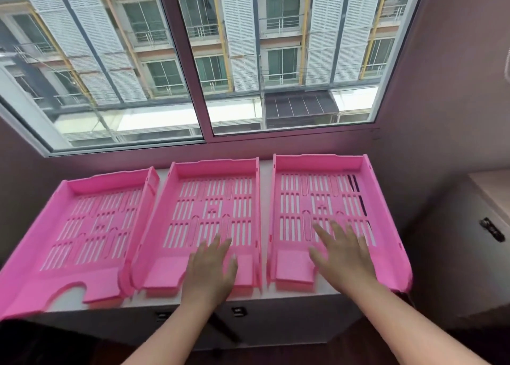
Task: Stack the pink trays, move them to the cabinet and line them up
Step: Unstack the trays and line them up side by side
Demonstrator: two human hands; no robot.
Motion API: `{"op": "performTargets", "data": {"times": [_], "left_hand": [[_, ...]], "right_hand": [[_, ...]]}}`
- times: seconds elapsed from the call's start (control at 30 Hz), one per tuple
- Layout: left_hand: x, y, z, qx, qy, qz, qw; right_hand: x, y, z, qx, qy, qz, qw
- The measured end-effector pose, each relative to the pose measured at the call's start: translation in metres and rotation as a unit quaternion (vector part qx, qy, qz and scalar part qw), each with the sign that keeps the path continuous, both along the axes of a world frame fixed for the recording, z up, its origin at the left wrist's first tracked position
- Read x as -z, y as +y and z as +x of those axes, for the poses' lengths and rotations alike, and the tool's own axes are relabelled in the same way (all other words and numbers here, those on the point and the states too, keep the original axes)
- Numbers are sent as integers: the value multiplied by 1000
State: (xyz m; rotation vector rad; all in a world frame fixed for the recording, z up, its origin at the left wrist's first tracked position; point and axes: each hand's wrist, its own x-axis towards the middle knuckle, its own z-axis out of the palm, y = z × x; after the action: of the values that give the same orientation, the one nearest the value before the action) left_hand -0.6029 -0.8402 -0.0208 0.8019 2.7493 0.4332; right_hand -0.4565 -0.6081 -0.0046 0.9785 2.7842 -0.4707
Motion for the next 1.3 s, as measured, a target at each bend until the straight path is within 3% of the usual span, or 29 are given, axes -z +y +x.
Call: {"op": "performTargets", "data": {"times": [0.1, 0.8, 1.1, 1.3], "left_hand": [[8, 0, 4, 11, 5, -61, 998], [20, 45, -38, -26, 14, -54, 998], [11, 47, -53, 17, -4, -96, 995], [-34, 18, -79, 20, 77, -55, 995]], "right_hand": [[18, -11, -9, -16, -34, -5, 999], [30, 43, -79, -103, -57, 10, 993], [20, 46, -91, -99, -96, -19, 990], [-26, 19, -119, -68, 34, -23, 997]]}}
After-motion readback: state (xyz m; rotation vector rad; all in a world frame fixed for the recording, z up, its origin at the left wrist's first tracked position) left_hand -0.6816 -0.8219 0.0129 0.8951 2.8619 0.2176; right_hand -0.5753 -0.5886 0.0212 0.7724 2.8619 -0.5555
